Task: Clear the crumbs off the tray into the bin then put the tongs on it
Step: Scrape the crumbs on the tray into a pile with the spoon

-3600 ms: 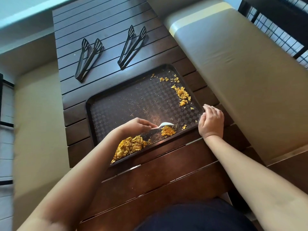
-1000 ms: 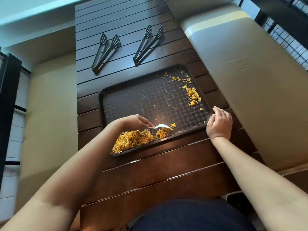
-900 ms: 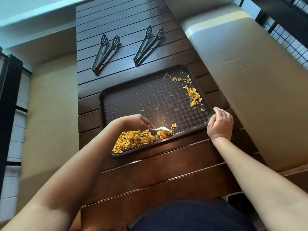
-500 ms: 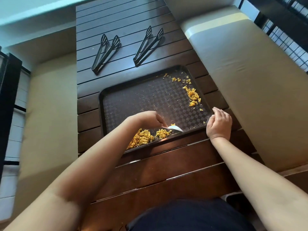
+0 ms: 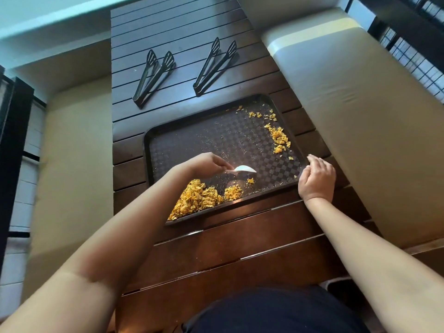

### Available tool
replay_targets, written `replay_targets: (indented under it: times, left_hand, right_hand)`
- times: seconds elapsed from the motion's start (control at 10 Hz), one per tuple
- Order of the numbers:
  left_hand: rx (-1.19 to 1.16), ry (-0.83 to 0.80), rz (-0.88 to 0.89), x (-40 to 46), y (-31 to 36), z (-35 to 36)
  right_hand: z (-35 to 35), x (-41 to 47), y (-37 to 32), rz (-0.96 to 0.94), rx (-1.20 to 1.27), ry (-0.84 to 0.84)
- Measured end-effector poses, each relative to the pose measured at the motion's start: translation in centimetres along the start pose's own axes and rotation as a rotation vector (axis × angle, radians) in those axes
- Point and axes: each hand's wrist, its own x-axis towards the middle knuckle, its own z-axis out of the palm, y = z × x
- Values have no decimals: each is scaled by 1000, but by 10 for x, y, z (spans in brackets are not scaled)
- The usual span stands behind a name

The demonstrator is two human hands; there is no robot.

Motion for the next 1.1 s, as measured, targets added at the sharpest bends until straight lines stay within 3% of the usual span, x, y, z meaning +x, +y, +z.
replay_targets:
  times: [0.4,0.6,1.0,1.1]
  left_hand:
    - [354,-149,-44,-27,-22,-12]
    - [89,22,-7,-19,-11,-9]
    - [120,-179,-95,-20,-36,-2]
    - [-53,-39,-75,-21,-43,-3]
  right_hand:
    - [1,0,0,-2,2,1]
    - [0,-1,0,0,5,6]
    - [0,-1,-2,5,10,14]
    - [-1,0,-1,7,11,18]
